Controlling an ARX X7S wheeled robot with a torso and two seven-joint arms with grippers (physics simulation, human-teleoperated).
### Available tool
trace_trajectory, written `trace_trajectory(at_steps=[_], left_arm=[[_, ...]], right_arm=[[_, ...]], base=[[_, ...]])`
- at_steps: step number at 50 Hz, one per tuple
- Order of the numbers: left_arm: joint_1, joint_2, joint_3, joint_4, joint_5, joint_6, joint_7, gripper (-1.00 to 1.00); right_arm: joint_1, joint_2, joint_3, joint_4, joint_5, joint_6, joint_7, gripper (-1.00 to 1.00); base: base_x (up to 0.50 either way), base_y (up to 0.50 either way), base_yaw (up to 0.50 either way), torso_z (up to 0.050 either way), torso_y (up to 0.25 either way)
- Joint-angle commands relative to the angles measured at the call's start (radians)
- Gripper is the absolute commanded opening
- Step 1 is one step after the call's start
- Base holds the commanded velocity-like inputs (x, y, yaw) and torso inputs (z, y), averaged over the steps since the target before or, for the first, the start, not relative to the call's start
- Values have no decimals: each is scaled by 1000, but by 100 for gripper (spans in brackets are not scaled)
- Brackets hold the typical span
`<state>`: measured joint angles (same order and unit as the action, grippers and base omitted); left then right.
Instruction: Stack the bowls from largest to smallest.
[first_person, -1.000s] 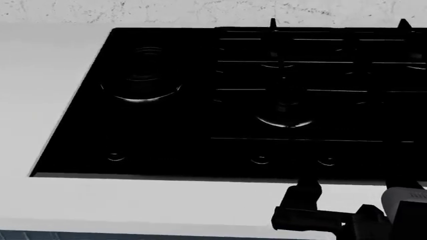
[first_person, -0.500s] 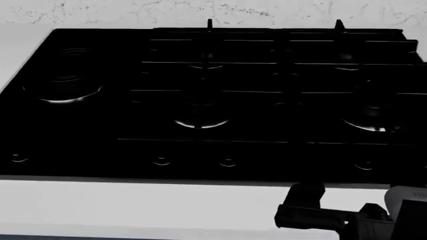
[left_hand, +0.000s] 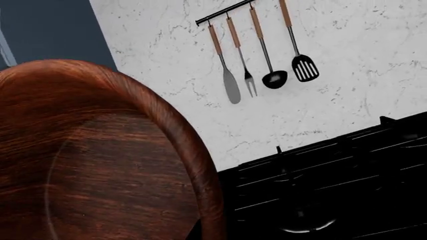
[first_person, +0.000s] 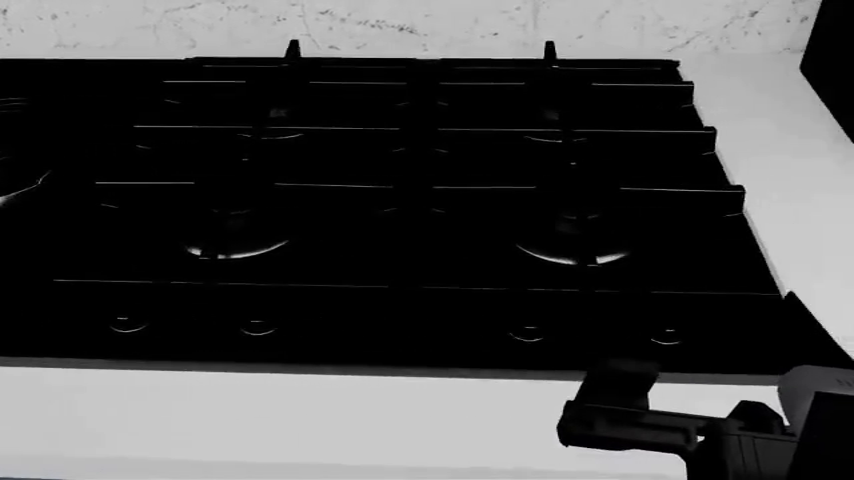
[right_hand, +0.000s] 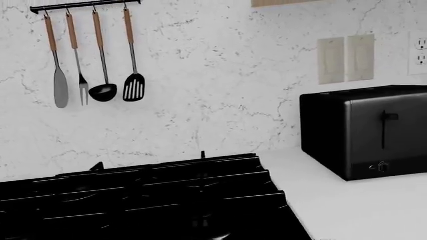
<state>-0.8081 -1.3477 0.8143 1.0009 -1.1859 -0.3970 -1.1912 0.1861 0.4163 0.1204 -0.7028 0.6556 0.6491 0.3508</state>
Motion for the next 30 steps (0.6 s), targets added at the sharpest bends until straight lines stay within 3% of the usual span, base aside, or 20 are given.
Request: trace_trajectory(at_steps=[1,14,30], left_arm=[[-25,30,-5,-33,11,-6,10,-100],[35,-46,2,7,32,87,4,-100],[42,-37,7,-3,41,103,20,-100]], right_arm=[[4,-1,6,2,8,2,12,100],[2,4,-1,4,-5,-7,17,100],[16,6,12,8,8,2,37,100]], base=[[0,-500,0,0,0],[0,-500,0,0,1],[0,-500,0,0,0]])
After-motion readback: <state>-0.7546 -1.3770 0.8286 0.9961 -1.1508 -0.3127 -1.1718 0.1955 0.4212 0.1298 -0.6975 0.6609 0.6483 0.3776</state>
